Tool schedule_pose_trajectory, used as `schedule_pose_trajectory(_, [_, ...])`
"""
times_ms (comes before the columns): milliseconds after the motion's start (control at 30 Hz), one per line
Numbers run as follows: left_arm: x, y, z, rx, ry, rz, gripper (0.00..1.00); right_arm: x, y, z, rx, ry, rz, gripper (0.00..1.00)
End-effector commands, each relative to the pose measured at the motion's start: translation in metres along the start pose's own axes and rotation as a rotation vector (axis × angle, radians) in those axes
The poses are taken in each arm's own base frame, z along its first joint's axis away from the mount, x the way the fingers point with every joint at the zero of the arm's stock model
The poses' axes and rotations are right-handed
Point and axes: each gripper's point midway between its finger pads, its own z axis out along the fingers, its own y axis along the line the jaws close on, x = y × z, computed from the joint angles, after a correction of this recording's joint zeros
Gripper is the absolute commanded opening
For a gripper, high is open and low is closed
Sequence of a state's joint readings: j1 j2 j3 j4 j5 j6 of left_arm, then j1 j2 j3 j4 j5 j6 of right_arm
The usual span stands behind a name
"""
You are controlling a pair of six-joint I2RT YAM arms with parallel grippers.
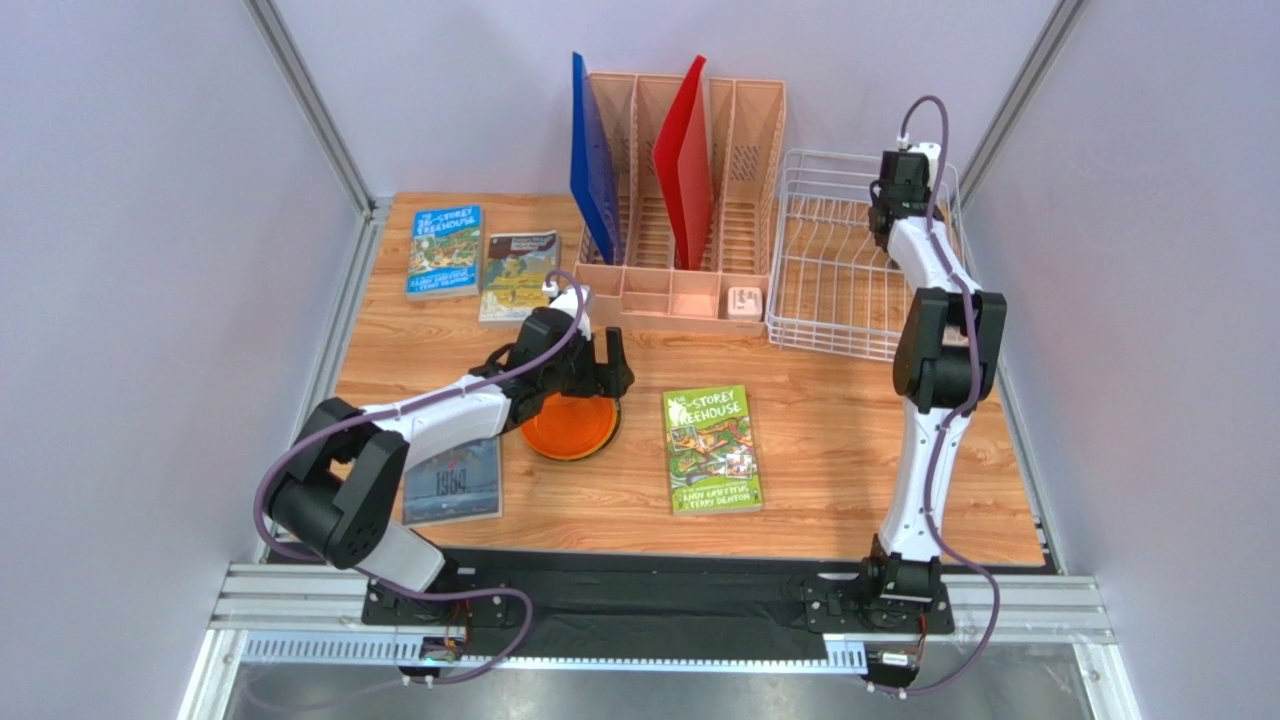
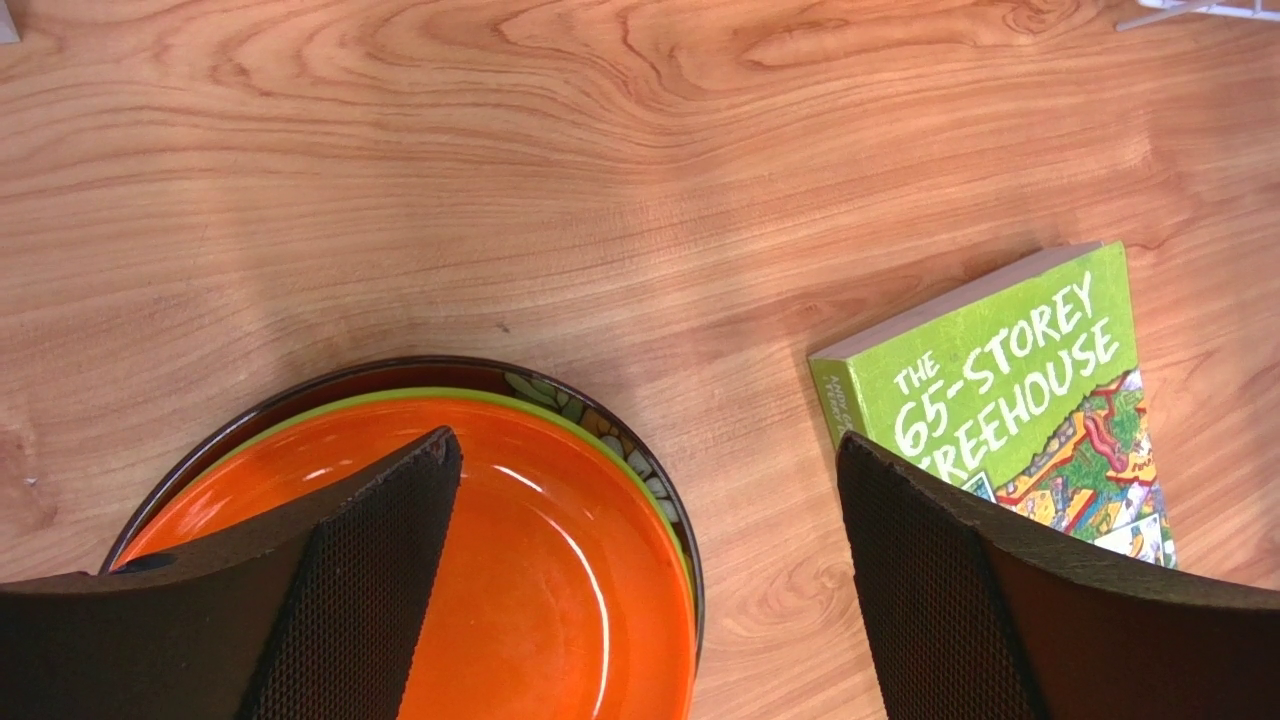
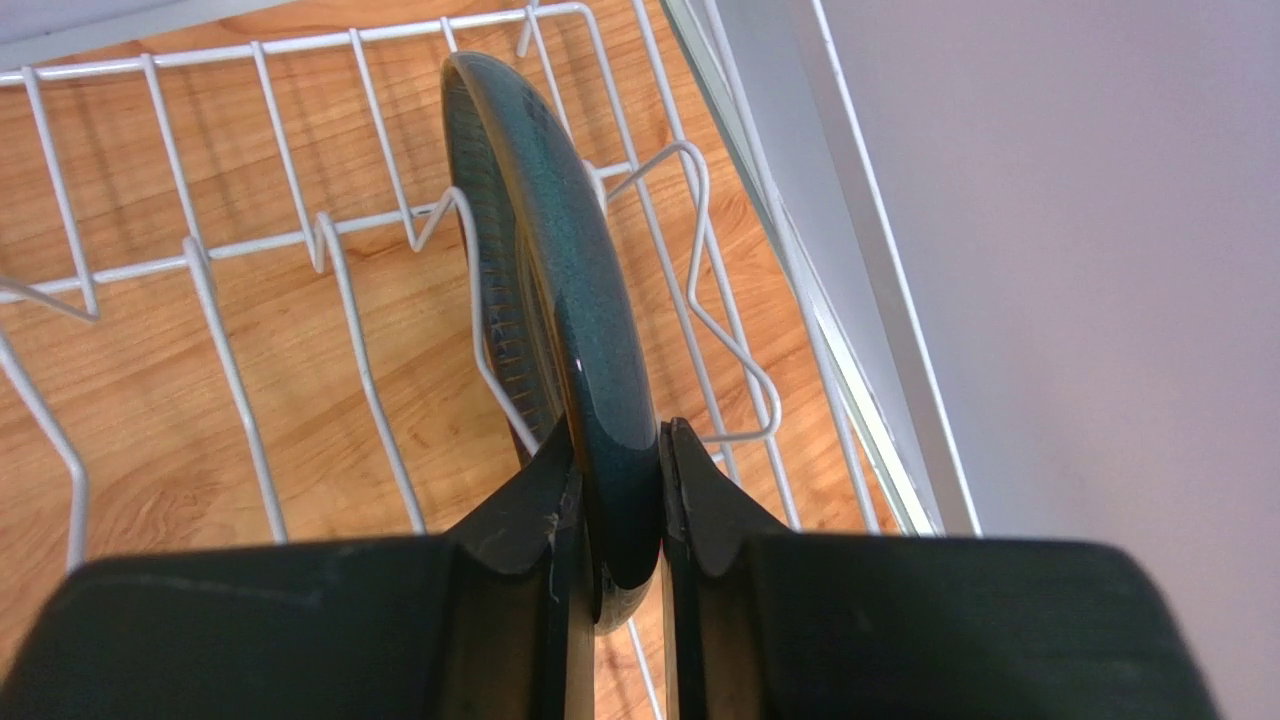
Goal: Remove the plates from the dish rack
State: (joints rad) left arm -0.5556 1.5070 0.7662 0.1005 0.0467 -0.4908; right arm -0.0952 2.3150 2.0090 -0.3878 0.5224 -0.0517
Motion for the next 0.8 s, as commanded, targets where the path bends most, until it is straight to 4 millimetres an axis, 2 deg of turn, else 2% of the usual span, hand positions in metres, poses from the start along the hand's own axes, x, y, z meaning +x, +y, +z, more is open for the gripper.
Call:
schedule_pose_trajectory(0, [-0.025, -0.009, -0.005, 0.022, -0.067, 0.011, 1.0, -0.083, -0.03, -0.05, 0.101, -0.239, 0.092, 0.0])
schedule_pose_trajectory(100, [-0.025, -0.01, -0.005, 0.026, -0.065, 0.008, 1.0, -0.087, -0.036, -0.053, 0.129, -0.247, 0.099, 0.0])
schedule_pose_trajectory(233, [-0.024, -0.009, -0.006, 0.027, -0.065, 0.007, 1.0, -0.082, -0.039, -0.052, 0.145, -0.235, 0.099, 0.0])
schedule_pose_trajectory(367, [-0.023, -0.008, -0.007, 0.021, -0.06, 0.011, 1.0, -0.086, -0.05, -0.063, 0.173, -0.25, 0.126, 0.0])
schedule_pose_trajectory(467, [-0.024, -0.008, -0.01, 0.018, -0.065, 0.011, 1.0, -0.093, -0.059, -0.081, 0.164, -0.269, 0.139, 0.0])
schedule_pose_trajectory(500, [-0.024, -0.007, -0.01, 0.016, -0.063, 0.009, 1.0, -0.106, -0.067, -0.099, 0.164, -0.303, 0.164, 0.0])
schedule_pose_trajectory(600, [-0.028, -0.011, -0.015, 0.028, -0.074, 0.005, 1.0, -0.112, -0.076, -0.119, 0.14, -0.314, 0.189, 0.0])
schedule_pose_trajectory(633, [-0.032, -0.015, -0.018, 0.042, -0.083, 0.003, 1.0, -0.124, -0.086, -0.142, 0.126, -0.341, 0.23, 0.0])
schedule_pose_trajectory(667, [-0.035, -0.017, -0.021, 0.051, -0.092, 0.006, 1.0, -0.118, -0.087, -0.145, 0.124, -0.331, 0.226, 0.0])
schedule_pose_trajectory(700, [-0.037, -0.019, -0.023, 0.059, -0.097, 0.006, 1.0, -0.124, -0.093, -0.157, 0.114, -0.353, 0.246, 0.0])
schedule_pose_trajectory(767, [-0.041, -0.023, -0.03, 0.074, -0.112, 0.008, 1.0, -0.118, -0.092, -0.164, 0.088, -0.338, 0.248, 0.0])
